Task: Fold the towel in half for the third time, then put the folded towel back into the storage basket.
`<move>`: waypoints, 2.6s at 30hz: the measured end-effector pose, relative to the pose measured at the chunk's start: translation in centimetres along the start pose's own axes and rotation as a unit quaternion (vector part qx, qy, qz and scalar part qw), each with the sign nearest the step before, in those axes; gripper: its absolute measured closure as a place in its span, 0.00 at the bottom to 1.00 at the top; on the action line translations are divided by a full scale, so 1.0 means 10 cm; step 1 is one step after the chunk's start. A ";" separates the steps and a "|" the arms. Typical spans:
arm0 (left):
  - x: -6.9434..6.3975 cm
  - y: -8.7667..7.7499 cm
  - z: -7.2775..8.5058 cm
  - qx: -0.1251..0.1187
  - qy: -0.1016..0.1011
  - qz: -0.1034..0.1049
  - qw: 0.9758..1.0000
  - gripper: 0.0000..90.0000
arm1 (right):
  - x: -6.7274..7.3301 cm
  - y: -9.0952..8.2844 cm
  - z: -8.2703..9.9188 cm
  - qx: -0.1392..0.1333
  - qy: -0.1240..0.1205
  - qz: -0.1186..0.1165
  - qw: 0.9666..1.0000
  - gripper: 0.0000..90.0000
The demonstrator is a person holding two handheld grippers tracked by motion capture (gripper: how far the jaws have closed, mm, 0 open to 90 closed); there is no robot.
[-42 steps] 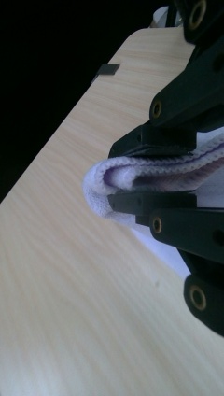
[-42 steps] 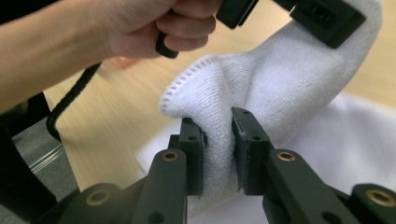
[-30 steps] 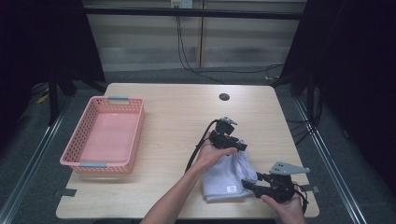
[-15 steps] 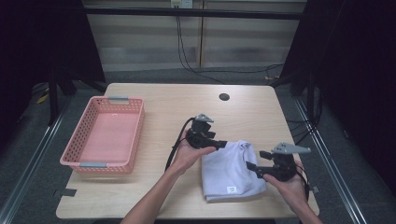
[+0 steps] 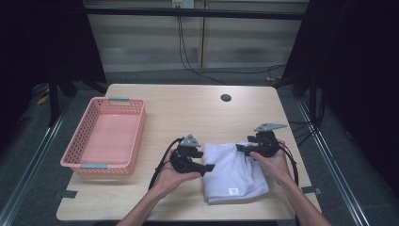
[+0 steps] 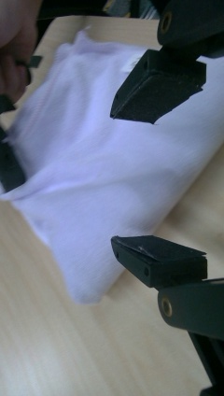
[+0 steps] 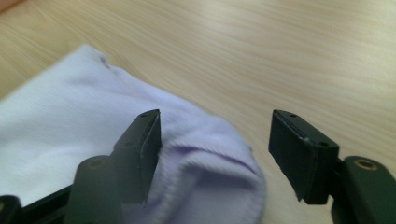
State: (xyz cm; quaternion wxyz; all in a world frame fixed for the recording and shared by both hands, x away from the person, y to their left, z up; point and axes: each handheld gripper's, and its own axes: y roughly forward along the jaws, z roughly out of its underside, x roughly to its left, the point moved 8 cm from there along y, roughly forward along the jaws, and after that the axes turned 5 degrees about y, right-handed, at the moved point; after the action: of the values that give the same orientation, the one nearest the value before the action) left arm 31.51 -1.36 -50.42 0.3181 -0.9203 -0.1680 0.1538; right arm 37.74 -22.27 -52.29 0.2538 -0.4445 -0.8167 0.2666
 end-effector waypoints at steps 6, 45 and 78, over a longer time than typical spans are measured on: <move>-0.20 -0.14 0.35 0.021 0.002 -0.010 1.000 0.32 | -0.19 -0.05 0.14 0.012 -0.001 0.021 1.000 0.51; -0.57 0.25 0.54 0.072 0.076 0.011 0.994 0.76 | 0.16 0.26 0.26 0.082 -0.030 -0.115 0.990 0.58; -0.22 -0.19 0.18 -0.016 0.021 0.049 0.998 0.81 | 0.20 0.18 -0.20 0.046 0.007 -0.130 0.990 0.76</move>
State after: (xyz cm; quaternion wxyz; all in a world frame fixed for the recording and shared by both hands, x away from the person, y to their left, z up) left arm 28.42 0.09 -50.13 0.2991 -0.9354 -0.1184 0.1468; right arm 39.14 -19.32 -51.64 0.3125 -0.3244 -0.8525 0.2653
